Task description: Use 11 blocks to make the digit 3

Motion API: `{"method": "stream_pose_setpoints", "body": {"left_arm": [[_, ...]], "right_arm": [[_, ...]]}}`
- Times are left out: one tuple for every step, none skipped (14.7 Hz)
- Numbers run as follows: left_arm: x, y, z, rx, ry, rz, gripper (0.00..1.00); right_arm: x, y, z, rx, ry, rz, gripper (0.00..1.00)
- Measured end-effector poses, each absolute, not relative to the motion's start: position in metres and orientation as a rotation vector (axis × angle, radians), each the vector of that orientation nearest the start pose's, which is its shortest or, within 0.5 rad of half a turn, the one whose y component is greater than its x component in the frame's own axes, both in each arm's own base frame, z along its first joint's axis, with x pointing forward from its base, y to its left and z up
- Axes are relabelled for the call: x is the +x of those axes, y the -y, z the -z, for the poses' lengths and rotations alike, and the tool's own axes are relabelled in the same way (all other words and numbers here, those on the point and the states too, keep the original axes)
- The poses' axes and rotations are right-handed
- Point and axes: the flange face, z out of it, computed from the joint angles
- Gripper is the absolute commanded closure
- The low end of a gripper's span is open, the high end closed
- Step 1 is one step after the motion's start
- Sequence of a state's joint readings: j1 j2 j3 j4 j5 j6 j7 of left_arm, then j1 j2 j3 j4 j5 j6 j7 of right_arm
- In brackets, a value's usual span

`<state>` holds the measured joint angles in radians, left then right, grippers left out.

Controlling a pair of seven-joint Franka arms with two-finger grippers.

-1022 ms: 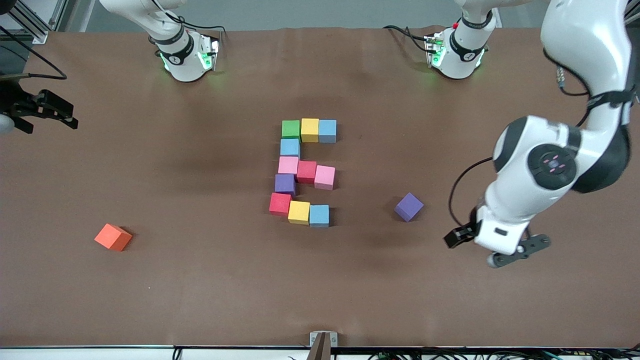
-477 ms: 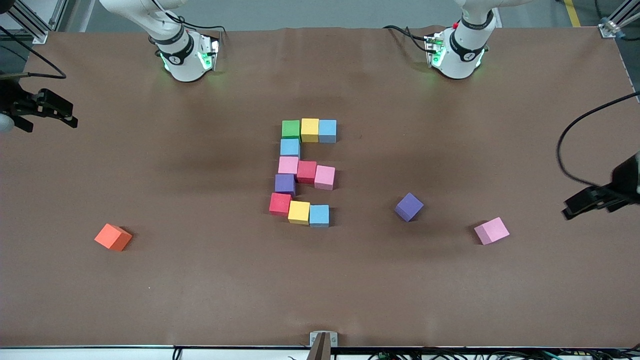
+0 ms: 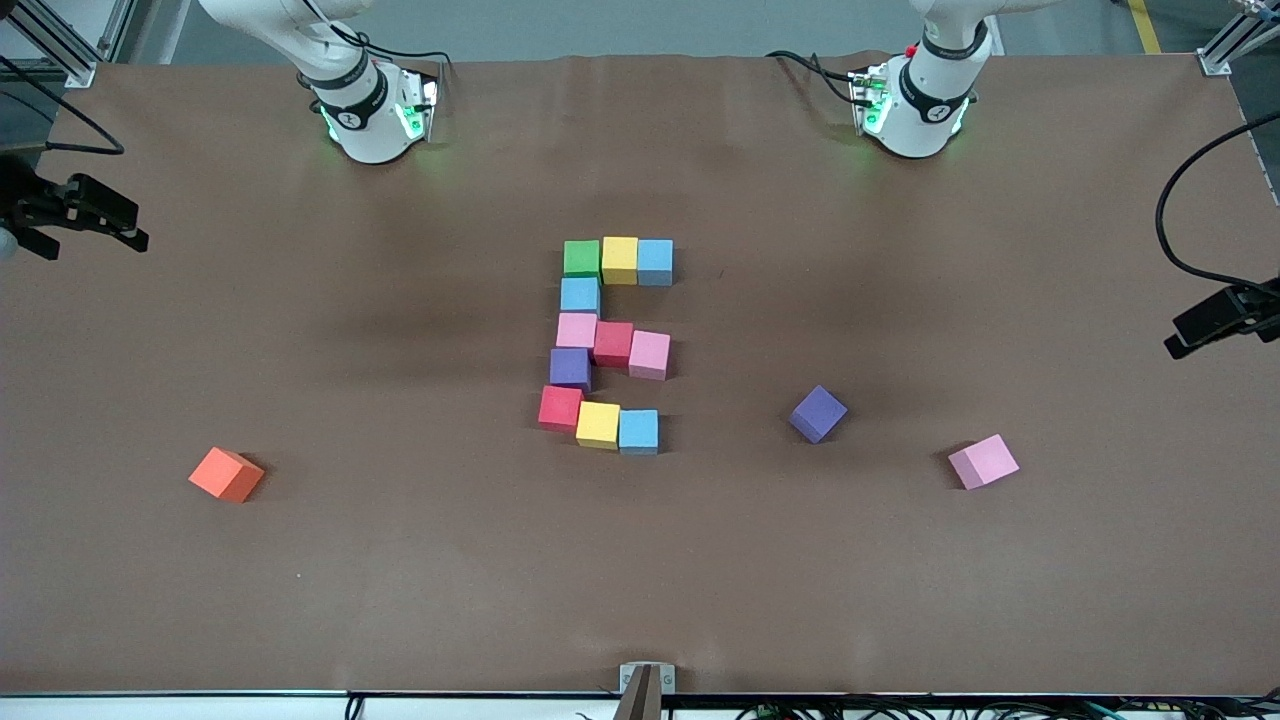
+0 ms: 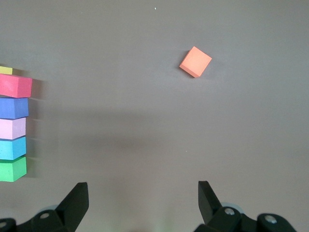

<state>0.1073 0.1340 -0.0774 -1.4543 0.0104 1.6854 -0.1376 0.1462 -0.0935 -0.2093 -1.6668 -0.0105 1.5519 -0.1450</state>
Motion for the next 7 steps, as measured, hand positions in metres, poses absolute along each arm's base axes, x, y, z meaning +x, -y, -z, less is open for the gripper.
{"method": "stream_pose_setpoints", "body": {"left_arm": [[0.604, -0.017, -0.604, -3.134, 0.248, 0.136, 0.0], [0.602, -0.01, -0.595, -3.136, 0.23, 0.134, 0.0], [0.599, -0.004, -0.586, -3.137, 0.216, 0.132, 0.0], [0.596, -0.001, -0.579, -3.136, 0.209, 0.126, 0.0], [0.592, -0.001, -0.576, -3.135, 0.208, 0.116, 0.0], [0.588, -0.001, -0.575, -3.134, 0.209, 0.109, 0.0], [0.585, -0.002, -0.577, -3.132, 0.212, 0.106, 0.0]], "right_arm": [[0.521, 0.039, -0.627, -3.127, 0.13, -0.033, 0.0], [0.521, 0.039, -0.628, -3.127, 0.13, -0.031, 0.0], [0.521, 0.039, -0.629, -3.127, 0.13, -0.03, 0.0], [0.521, 0.04, -0.629, -3.127, 0.129, -0.029, 0.0], [0.521, 0.04, -0.629, -3.127, 0.128, -0.03, 0.0], [0.52, 0.041, -0.629, -3.127, 0.125, -0.038, 0.0], [0.519, 0.043, -0.629, -3.126, 0.118, -0.046, 0.0]]}}
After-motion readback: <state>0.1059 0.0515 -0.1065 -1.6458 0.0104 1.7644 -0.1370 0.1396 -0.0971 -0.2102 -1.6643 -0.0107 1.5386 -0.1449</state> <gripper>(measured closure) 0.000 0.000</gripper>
